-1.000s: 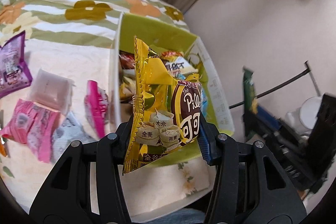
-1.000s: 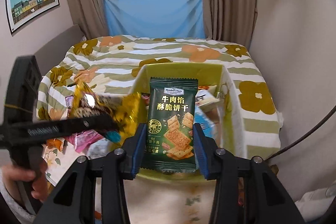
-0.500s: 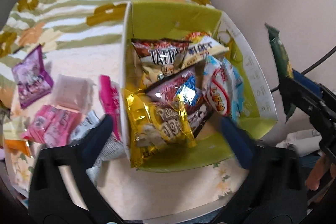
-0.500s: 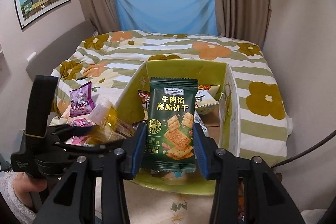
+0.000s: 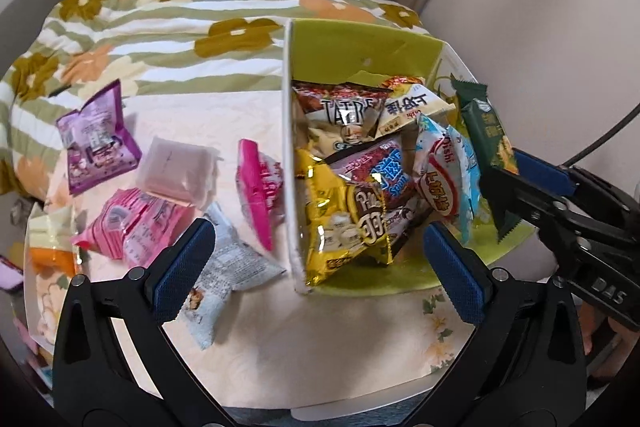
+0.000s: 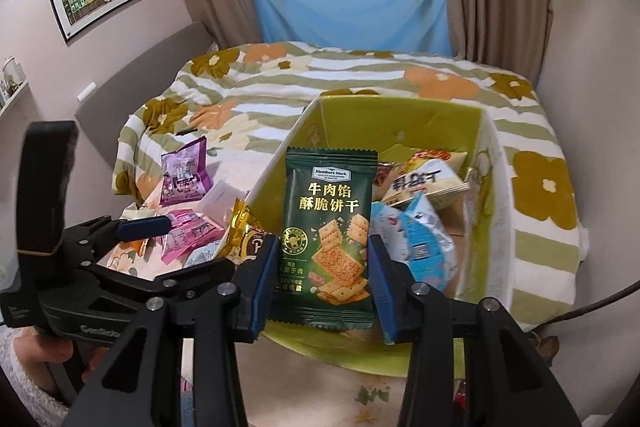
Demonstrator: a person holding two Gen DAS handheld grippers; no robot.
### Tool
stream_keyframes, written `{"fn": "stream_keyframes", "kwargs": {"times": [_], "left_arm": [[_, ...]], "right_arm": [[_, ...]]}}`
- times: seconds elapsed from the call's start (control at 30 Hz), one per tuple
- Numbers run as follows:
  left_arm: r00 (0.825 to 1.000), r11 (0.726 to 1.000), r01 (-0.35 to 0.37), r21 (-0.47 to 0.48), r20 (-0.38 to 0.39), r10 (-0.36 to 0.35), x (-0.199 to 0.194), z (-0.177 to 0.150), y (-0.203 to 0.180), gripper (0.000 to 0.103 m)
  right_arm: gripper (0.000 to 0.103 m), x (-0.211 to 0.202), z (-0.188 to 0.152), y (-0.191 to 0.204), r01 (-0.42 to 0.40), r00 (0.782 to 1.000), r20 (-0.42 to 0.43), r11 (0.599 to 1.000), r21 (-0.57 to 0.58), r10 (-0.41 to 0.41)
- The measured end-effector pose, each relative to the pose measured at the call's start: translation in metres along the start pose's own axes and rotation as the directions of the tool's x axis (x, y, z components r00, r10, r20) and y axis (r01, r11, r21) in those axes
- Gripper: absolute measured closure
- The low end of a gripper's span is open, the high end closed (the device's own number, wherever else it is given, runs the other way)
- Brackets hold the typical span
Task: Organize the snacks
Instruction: 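Carry both bags over the cardboard box and open both grippers to drop them, then move both tools back over the remaining snacks on the table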
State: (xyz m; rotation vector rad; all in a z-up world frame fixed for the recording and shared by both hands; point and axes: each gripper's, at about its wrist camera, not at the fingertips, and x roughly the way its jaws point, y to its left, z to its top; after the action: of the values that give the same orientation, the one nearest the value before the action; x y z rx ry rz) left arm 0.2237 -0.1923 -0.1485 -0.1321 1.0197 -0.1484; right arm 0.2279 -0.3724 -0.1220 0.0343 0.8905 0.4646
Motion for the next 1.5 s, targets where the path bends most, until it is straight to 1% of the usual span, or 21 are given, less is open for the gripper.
{"fn": "stream_keyframes", "kwargs": {"times": [0.1,0.13,0.2,0.23,0.27,0.3,0.5,0.57,0.6,0.73,0.87,0.93,1.03,1.13,1.23,1.33,1.5], "left_arm": [[1.0,1.0,-0.008,-0.019,0.003,0.008,-0.003,-0.005,0.006,0.001],[1.0,1.0,-0.012,-0.022,0.002,0.012,-0.004,-0.007,0.008,0.001],[1.0,0.999,-0.019,-0.031,-0.004,0.019,-0.004,-0.011,0.013,0.001],[1.0,0.999,-0.02,-0.037,-0.007,0.02,-0.004,-0.014,0.016,0.001],[1.0,0.999,-0.021,-0.043,-0.008,0.02,-0.005,-0.014,0.018,0.001],[1.0,0.999,-0.021,-0.049,-0.011,0.02,-0.005,-0.017,0.02,0.001],[1.0,0.997,-0.011,-0.073,-0.016,0.01,-0.009,-0.027,0.028,0.001],[1.0,0.997,-0.016,-0.071,-0.011,0.015,-0.013,-0.03,0.03,0.001],[1.0,0.997,-0.02,-0.07,-0.009,0.019,-0.016,-0.031,0.032,0.001],[0.999,0.996,-0.04,-0.076,0.017,0.041,-0.037,-0.034,0.042,0.001],[0.997,0.994,-0.049,-0.102,0.062,0.056,-0.061,-0.039,0.062,0.001],[0.994,0.992,-0.06,-0.115,0.08,0.07,-0.074,-0.043,0.077,0.001],[0.991,0.988,-0.072,-0.137,0.103,0.087,-0.092,-0.048,0.106,0.001],[0.988,0.985,-0.089,-0.15,0.115,0.107,-0.107,-0.051,0.14,0.001],[0.986,0.984,-0.109,-0.137,0.111,0.125,-0.116,-0.053,0.172,0.001],[0.987,0.987,-0.128,-0.101,0.081,0.137,-0.12,-0.056,0.209,0.001],[0.991,0.991,-0.128,-0.03,0.022,0.129,-0.114,-0.06,0.261,0.001]], "right_arm": [[0.063,0.009,-0.002,-0.001,-0.012,1.0,-0.02,1.0,0.02,0.012],[0.059,0.012,-0.003,-0.003,-0.014,1.0,-0.025,0.999,0.032,0.015],[0.047,0.013,-0.004,-0.005,-0.008,1.0,-0.027,0.999,0.042,0.009],[0.032,0.014,-0.005,-0.006,-0.007,1.0,-0.027,0.999,0.047,0.009],[0.018,0.013,-0.007,-0.008,-0.008,1.0,-0.024,0.999,0.053,0.01],[0.015,0.012,-0.008,-0.008,-0.008,1.0,-0.018,0.998,0.06,0.009],[0.013,0.008,-0.018,-0.013,0.012,1.0,-0.023,0.998,0.069,-0.011],[0.004,0.005,-0.019,-0.011,0.019,1.0,-0.007,0.998,0.065,-0.019],[0.002,0.003,-0.019,-0.01,0.021,1.0,0.006,0.998,0.062,-0.021],[0.0,-0.008,-0.018,-0.004,0.02,0.999,0.048,0.998,0.051,-0.022],[0.0,-0.018,-0.015,0.011,-0.005,0.997,0.08,1.0,0.008,0.004],[0.0,-0.023,-0.012,0.025,-0.007,0.996,0.087,1.0,-0.03,0.01],[0.0,-0.029,-0.008,0.046,0.008,0.996,0.085,0.998,-0.065,-0.003],[0.0,-0.037,-0.005,0.071,-0.007,0.993,0.117,0.997,-0.074,0.016],[0.0,-0.037,-0.002,0.095,0.007,0.99,0.143,0.998,-0.07,0.003],[0.0,-0.029,0.002,0.124,0.01,0.987,0.161,0.999,-0.047,-0.003],[0.0,-0.004,0.005,0.164,0.018,0.991,0.13,1.0,-0.015,-0.016]]}}
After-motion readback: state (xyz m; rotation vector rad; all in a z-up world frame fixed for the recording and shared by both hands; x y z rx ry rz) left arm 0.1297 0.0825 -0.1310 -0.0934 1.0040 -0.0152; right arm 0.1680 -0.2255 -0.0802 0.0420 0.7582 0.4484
